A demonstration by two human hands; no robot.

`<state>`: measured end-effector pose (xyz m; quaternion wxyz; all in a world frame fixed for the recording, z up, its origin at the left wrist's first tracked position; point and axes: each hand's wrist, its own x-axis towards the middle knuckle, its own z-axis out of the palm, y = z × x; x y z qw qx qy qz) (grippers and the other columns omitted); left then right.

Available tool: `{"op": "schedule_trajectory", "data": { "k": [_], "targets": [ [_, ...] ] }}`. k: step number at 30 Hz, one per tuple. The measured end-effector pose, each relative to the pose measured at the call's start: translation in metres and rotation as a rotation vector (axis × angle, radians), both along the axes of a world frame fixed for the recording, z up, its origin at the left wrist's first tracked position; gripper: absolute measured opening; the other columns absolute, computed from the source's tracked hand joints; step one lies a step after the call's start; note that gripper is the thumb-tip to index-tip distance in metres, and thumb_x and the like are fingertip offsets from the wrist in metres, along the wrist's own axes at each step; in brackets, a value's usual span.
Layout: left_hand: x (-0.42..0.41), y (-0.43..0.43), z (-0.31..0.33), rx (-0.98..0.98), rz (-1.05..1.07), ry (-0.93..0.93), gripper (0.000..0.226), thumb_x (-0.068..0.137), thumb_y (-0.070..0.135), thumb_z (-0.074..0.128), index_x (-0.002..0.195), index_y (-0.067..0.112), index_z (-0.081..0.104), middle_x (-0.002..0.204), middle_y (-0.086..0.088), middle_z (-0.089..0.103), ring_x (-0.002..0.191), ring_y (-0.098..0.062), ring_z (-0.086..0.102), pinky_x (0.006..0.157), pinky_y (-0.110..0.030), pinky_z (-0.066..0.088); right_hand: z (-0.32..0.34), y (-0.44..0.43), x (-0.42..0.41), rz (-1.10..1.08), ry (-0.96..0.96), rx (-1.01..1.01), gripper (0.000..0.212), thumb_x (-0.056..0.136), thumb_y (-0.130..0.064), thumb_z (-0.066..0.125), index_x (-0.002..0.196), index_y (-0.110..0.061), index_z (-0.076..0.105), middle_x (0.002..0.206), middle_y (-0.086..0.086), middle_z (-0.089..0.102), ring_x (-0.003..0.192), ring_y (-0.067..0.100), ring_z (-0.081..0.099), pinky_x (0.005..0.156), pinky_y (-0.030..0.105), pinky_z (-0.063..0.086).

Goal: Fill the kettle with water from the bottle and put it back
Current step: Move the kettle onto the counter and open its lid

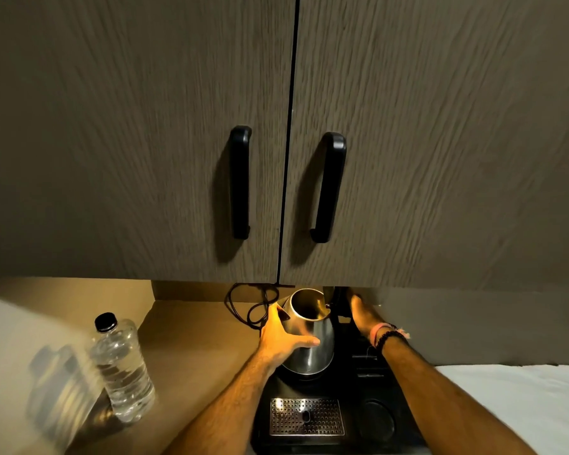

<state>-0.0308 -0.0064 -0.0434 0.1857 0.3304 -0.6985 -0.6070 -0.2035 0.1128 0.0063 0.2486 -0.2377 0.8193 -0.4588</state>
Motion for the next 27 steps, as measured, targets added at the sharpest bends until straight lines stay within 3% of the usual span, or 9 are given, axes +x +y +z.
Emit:
{"op": "schedule_trajectory", "data": {
  "k": [3,5,9,13,14,18,22,25,27],
  "targets": [
    [0.001,0.0,0.007,-0.046,0.016,0.061,0.12,0.038,0.039,0.099,0.138,0.03,0.033,0.132,0.005,0.055,0.124,-0.018,0.051,0.1,-0.038,0.046,0.014,-0.001,0.006,0.032,0.043,-0.11,0.036,0.108,-0.028,0.032,0.133,-0.014,0.053,0.146,0.013,0.05,0.136,0.03,0.045,0.11,0.041,0.033],
    [0.006,-0.003,0.015,-0.09,0.055,0.108,0.117,0.038,0.038,0.099,0.136,0.034,0.035,0.129,0.009,0.055,0.119,-0.013,0.053,0.094,-0.031,0.048,0.025,-0.009,0.009,0.064,0.069,-0.207,0.026,0.107,-0.028,0.037,0.118,-0.018,0.059,0.135,0.01,0.057,0.128,0.028,0.052,0.106,0.041,0.038],
    [0.033,-0.014,0.025,-0.128,0.141,0.146,0.113,0.037,0.043,0.097,0.132,0.039,0.036,0.124,0.017,0.053,0.114,-0.007,0.051,0.079,-0.019,0.042,0.038,-0.03,0.025,0.174,0.076,-0.176,0.046,0.103,-0.046,0.041,0.111,-0.007,0.065,0.119,0.015,0.07,0.099,0.026,0.067,0.093,0.051,0.052],
    [0.075,-0.033,0.021,-0.134,0.261,0.096,0.119,0.035,0.043,0.098,0.135,0.03,0.035,0.132,0.005,0.053,0.121,-0.017,0.051,0.096,-0.036,0.048,0.038,-0.066,0.065,0.23,-0.049,-0.194,0.037,0.089,-0.043,0.054,0.094,-0.011,0.074,0.113,0.017,0.072,0.11,0.032,0.066,0.1,0.065,0.051],
    [0.086,-0.038,0.018,-0.131,0.29,0.071,0.121,0.036,0.043,0.098,0.137,0.029,0.034,0.134,0.003,0.053,0.123,-0.02,0.05,0.099,-0.041,0.047,0.035,-0.076,0.074,0.256,-0.039,-0.206,0.034,0.09,-0.039,0.052,0.091,-0.014,0.074,0.114,0.017,0.072,0.112,0.033,0.065,0.103,0.064,0.049],
    [0.13,-0.058,0.001,-0.085,0.381,0.015,0.123,0.039,0.035,0.1,0.14,0.022,0.033,0.138,-0.004,0.053,0.12,-0.023,0.051,0.096,-0.039,0.045,0.018,-0.114,0.114,0.384,-0.019,-0.14,0.045,0.107,-0.035,0.036,0.117,-0.009,0.07,0.129,0.022,0.067,0.124,0.036,0.06,0.111,0.053,0.044],
    [0.161,-0.066,-0.014,-0.063,0.439,-0.052,0.126,0.039,0.039,0.1,0.141,0.02,0.029,0.139,-0.008,0.053,0.117,-0.024,0.051,0.092,-0.036,0.043,0.002,-0.133,0.139,0.406,-0.087,-0.103,0.044,0.106,-0.035,0.043,0.137,-0.007,0.057,0.144,0.019,0.056,0.117,0.021,0.054,0.08,0.027,0.05],
    [0.173,-0.067,-0.024,-0.031,0.453,-0.086,0.139,0.043,0.037,0.1,0.152,0.015,0.016,0.15,-0.012,0.041,0.136,-0.031,0.042,0.106,-0.043,0.039,-0.01,-0.137,0.15,0.556,0.029,-0.038,0.036,0.109,-0.029,0.036,0.128,-0.008,0.058,0.136,0.021,0.06,0.125,0.032,0.057,0.105,0.05,0.047],
    [0.178,-0.065,-0.031,-0.005,0.451,-0.103,0.14,0.045,0.034,0.1,0.153,0.012,0.013,0.153,-0.014,0.037,0.139,-0.032,0.037,0.112,-0.046,0.036,-0.021,-0.14,0.155,0.579,0.016,-0.005,0.034,0.109,-0.027,0.033,0.118,-0.01,0.061,0.13,0.021,0.064,0.124,0.036,0.059,0.11,0.057,0.041]
  ]
}}
